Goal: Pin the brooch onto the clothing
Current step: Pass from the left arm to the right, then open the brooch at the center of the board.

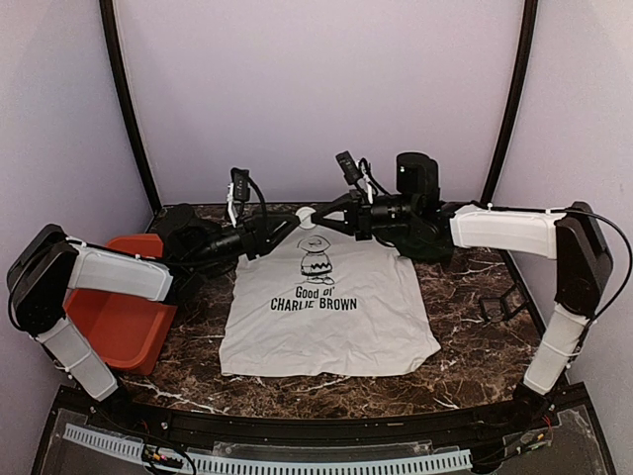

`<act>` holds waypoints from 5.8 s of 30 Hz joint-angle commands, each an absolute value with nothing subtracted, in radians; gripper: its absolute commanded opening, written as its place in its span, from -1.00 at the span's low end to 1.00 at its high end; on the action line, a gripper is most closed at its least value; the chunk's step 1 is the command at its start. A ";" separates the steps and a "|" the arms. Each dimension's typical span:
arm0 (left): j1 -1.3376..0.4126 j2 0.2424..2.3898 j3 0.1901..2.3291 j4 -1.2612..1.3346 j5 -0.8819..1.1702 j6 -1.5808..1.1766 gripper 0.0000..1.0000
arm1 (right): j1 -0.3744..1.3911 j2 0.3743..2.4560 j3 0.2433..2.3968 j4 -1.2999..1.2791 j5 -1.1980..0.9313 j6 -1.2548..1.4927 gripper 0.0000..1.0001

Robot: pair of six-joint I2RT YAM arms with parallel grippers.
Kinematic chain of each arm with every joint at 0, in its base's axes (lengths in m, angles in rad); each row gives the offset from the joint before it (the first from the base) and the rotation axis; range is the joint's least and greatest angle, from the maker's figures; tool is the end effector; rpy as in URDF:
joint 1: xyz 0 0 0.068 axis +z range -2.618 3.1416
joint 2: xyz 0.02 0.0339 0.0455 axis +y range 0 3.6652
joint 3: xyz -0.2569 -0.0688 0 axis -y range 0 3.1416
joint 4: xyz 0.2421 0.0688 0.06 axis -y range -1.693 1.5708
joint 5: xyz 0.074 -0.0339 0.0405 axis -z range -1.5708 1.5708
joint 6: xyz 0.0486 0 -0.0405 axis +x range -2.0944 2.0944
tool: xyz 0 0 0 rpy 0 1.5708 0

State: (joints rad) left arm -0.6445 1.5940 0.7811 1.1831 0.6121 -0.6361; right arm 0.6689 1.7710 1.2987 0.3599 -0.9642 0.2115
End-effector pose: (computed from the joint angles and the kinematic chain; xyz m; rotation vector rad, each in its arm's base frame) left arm 0.2566 -0.2278 0.2769 0.5991 1.2838 -1.4485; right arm 0.3008 0.2887 0.2972 -1.1472 1.4598 1.4365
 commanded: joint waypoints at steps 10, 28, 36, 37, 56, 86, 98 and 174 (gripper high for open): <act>-0.643 1.656 0.810 1.233 0.630 -0.725 -0.12 | 0.741 1.628 1.183 0.362 -0.682 -0.034 -1.00; -0.636 1.720 0.815 1.399 0.683 -0.857 -0.37 | 0.758 1.590 1.127 0.409 -0.569 -0.049 -1.00; -0.637 1.735 0.827 1.378 0.683 -0.872 -0.42 | 0.760 1.596 1.136 0.401 -0.561 -0.062 -1.00; -0.637 1.733 0.827 1.379 0.680 -0.870 -0.42 | 0.761 1.599 1.138 0.396 -0.561 -0.065 -1.00; -0.635 1.753 0.830 1.406 0.675 -0.892 -0.49 | 0.778 1.606 1.133 0.378 -0.577 -0.113 -1.00; -0.631 1.759 0.802 1.568 0.689 -0.928 -0.29 | 0.776 1.611 1.118 0.388 -0.602 -0.056 -1.00; -0.629 1.763 0.799 1.626 0.698 -0.940 -0.27 | 0.735 1.614 1.116 0.436 -0.659 0.067 -1.00; -0.627 1.677 0.787 1.514 0.703 -0.848 -0.39 | 0.805 1.667 1.205 0.337 -0.538 0.063 -1.00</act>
